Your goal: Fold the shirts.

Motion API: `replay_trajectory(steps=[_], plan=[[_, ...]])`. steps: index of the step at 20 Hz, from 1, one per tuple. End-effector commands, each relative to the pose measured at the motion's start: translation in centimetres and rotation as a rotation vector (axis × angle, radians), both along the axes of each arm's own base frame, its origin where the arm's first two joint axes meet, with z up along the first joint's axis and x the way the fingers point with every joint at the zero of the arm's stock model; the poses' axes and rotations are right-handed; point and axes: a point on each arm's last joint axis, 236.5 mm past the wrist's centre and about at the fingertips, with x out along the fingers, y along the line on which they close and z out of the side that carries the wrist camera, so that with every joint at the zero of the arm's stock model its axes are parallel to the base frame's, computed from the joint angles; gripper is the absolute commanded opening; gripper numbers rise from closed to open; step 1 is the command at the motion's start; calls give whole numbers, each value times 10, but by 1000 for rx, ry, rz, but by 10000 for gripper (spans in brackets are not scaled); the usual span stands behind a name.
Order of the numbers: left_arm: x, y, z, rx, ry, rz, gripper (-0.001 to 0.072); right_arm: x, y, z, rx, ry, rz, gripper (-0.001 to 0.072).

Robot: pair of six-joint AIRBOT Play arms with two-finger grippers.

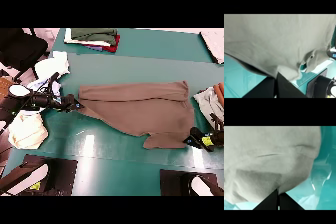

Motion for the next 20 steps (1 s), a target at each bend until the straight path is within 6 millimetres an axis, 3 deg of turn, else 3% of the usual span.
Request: replay_trajectory(steps=[1, 3, 6, 8, 11, 14, 17, 20], plan=[[-1, 1, -1, 12, 1, -8, 26, -18, -7, 9, -30, 61, 60, 25], [-18, 5, -7, 57, 38, -60, 26, -18, -17, 33, -100, 27, 66, 25], [-51, 29, -25, 223, 112, -133, 26, -9, -7, 80, -160, -103, 114, 24], [-53, 45, -25, 302, 114, -108, 26, 4, 3, 107, -191, -189, 128, 24], [-11, 47, 3, 282, -2, 16, 26, 45, 13, 124, -219, -289, 186, 25], [44, 52, 33, 234, -148, 155, 25, 106, 7, 115, -220, -303, 183, 25], [85, 51, 29, 173, -144, 197, 25, 163, -11, 102, -212, -289, 183, 25], [128, 52, 21, 131, -143, 219, 25, 217, -18, 105, -199, -330, 186, 25]])
